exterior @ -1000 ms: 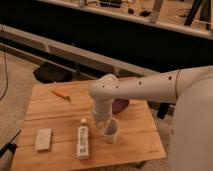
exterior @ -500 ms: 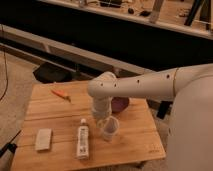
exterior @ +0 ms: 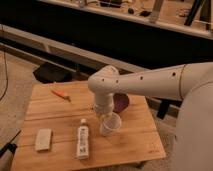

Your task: Place the ceramic cup in the ceramic bowl

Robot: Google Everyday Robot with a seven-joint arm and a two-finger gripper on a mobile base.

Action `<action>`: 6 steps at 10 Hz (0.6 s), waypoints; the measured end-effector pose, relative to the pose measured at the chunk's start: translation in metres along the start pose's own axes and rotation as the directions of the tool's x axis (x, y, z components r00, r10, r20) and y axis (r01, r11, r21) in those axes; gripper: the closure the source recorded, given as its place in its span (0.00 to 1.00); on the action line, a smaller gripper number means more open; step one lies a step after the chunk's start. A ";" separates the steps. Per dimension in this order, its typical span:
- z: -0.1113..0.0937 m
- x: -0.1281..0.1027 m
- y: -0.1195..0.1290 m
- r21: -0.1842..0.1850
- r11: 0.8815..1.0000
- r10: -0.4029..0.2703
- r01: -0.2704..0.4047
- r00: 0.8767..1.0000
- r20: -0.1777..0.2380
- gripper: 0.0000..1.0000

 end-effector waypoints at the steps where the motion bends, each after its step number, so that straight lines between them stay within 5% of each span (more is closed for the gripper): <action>1: -0.007 -0.005 -0.004 0.016 1.000 -0.003 0.003 1.000 0.010 1.00; 6: -0.038 -0.046 -0.013 0.088 0.995 -0.052 0.047 0.997 0.048 1.00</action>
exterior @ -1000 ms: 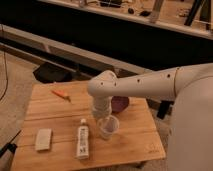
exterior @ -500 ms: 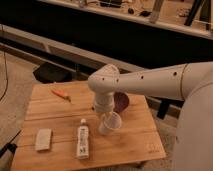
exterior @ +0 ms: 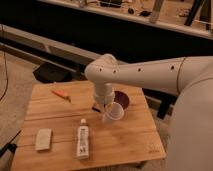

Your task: Place the ceramic cup in the ceramic bowl

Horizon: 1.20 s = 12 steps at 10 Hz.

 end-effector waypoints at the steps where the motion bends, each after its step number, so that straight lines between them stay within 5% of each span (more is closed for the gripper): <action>1: -0.005 -0.014 -0.004 0.010 1.000 -0.005 0.005 1.000 0.012 1.00; 7: -0.021 -0.091 -0.037 0.075 0.995 -0.062 0.059 0.997 0.038 1.00; 12: -0.024 -0.129 -0.051 0.120 0.988 -0.098 0.094 0.995 0.035 1.00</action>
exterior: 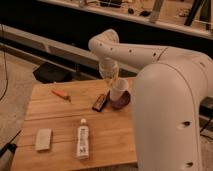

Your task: Place the ceramic cup in the ceramic bowl

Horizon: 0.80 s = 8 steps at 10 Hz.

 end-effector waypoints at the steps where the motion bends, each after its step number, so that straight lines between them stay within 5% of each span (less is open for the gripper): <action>1: 0.004 -0.004 -0.004 0.022 1.000 -0.010 0.010 1.000 -0.010 1.00; 4: 0.024 -0.008 -0.014 0.071 0.997 -0.028 0.032 0.998 -0.054 1.00; 8: 0.058 -0.006 -0.009 0.059 0.998 -0.033 0.038 0.995 -0.095 1.00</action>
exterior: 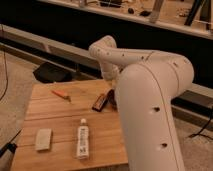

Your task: Place the ceramic cup in the ceramic bowl

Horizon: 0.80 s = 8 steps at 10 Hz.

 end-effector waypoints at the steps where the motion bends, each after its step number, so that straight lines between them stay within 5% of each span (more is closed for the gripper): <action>1: 0.011 0.000 0.004 -0.001 1.000 -0.009 0.009 1.000 -0.008 1.00; 3: 0.020 0.001 0.008 0.002 1.000 -0.025 0.025 0.999 -0.022 0.90; 8: 0.027 0.002 0.012 0.025 0.998 -0.065 0.065 0.997 -0.036 0.40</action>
